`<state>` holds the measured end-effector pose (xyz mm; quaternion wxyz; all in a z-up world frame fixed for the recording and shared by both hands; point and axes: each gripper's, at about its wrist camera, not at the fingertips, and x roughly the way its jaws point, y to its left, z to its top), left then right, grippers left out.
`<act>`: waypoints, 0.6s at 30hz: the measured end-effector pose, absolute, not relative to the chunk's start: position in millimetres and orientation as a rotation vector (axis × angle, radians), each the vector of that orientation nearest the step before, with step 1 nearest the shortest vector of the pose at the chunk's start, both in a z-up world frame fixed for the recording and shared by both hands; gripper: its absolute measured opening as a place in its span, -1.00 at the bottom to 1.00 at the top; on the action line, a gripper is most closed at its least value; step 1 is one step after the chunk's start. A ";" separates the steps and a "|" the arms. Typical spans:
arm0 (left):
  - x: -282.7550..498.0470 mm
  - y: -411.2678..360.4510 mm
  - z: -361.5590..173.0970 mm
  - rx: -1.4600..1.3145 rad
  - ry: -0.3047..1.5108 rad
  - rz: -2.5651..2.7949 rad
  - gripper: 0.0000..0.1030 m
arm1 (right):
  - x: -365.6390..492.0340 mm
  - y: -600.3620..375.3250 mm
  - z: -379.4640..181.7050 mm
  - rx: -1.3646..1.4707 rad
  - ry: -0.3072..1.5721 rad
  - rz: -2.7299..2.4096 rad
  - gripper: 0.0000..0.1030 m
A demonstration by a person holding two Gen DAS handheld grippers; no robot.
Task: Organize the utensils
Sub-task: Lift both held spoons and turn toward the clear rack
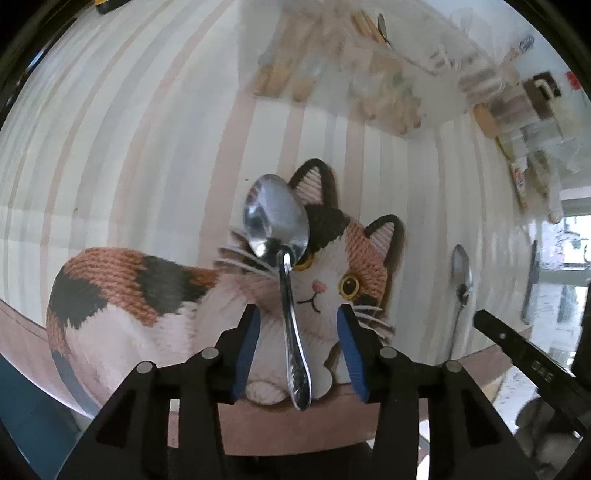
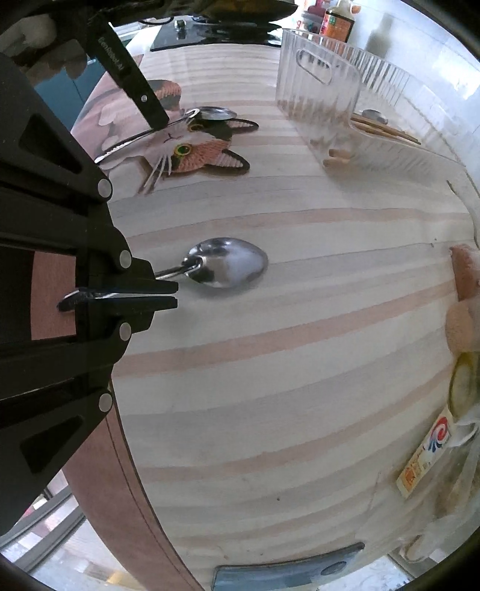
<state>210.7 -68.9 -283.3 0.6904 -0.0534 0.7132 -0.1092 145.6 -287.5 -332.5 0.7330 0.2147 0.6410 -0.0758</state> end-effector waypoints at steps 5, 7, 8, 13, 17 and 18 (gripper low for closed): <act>217.8 -91.4 -284.5 -0.030 1.549 -0.175 -0.33 | 150.2 -278.5 -334.6 0.443 1.437 -0.108 -0.55; 219.0 -97.7 -284.4 0.025 1.527 -0.145 -0.69 | 155.0 -267.1 -338.9 0.395 1.457 -0.099 -0.50; 219.8 -100.5 -284.7 0.054 1.514 -0.134 -0.78 | 156.5 -262.9 -341.7 0.373 1.466 -0.101 -0.49; 235.6 -99.8 -284.4 0.085 1.494 -0.141 -0.93 | 156.6 -249.0 -342.0 0.238 1.460 -0.174 -0.69; 223.4 -98.7 -280.3 0.125 1.472 -0.151 -0.93 | 153.6 -245.8 -338.6 0.193 1.451 -0.194 -0.86; 218.6 -98.4 -276.5 0.139 1.464 -0.154 -0.93 | 152.7 -246.0 -338.0 0.200 1.450 -0.194 -0.87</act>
